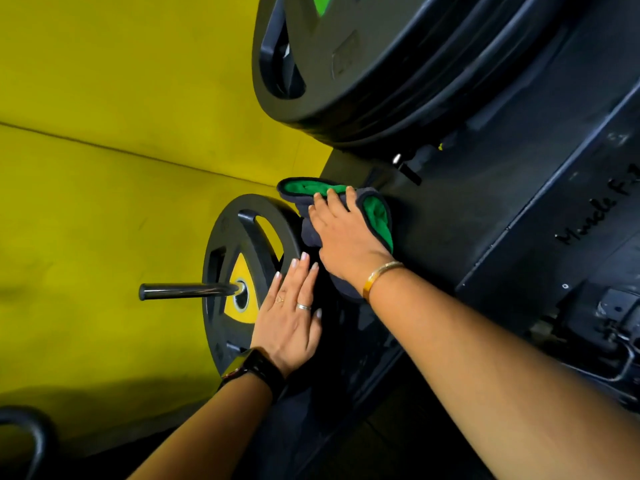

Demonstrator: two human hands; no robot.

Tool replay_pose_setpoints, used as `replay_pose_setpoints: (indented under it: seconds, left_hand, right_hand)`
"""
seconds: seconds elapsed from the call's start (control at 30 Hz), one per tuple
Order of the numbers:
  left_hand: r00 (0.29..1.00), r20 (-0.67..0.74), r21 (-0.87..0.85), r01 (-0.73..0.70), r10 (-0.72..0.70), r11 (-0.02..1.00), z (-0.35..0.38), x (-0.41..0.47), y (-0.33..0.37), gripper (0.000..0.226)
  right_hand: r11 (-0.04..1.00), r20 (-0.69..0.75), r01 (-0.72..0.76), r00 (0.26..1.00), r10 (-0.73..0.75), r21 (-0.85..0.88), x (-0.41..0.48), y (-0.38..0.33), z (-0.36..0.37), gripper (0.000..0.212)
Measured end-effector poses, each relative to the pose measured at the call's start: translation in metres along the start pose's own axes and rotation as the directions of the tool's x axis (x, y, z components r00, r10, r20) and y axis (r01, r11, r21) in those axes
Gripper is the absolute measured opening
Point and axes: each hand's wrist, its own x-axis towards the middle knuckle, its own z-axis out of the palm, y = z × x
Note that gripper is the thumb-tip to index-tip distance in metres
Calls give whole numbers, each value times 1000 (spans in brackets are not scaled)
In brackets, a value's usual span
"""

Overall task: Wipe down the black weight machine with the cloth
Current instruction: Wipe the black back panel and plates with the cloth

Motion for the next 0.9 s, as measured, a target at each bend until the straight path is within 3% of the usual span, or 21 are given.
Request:
replay_pose_setpoints:
  seconds: [0.13, 0.3, 0.37, 0.53, 0.67, 0.77, 0.9]
  left_hand:
    - [999, 5, 24, -49, 49, 998, -6, -9, -8, 65]
    - [995, -35, 36, -88, 89, 995, -18, -15, -17, 63]
    - [994, -35, 65, -101, 104, 993, -22, -15, -20, 63]
    - [991, 2, 203, -128, 130, 971, -34, -13, -18, 65]
    - [984, 14, 251, -177, 180, 952, -42, 7, -1, 65]
    - [977, 50, 275, -212, 206, 938, -37, 26, 5, 60]
    - [967, 83, 293, -253, 239, 922, -29, 35, -1, 59]
  right_hand:
    - [990, -83, -125, 989, 119, -72, -51, -34, 15, 67]
    - [945, -2, -261, 964, 267, 197, -120, -109, 34, 77]
    - [945, -44, -232, 968, 249, 231, -139, -121, 37, 63]
    - [864, -176, -337, 889, 423, 375, -144, -53, 11, 52]
    - [760, -264, -526, 726, 635, 381, -139, 32, -11, 70]
    - [675, -293, -616, 612, 735, 406, -136, 62, -13, 70]
    - [719, -370, -648, 622, 690, 252, -134, 33, 8, 69]
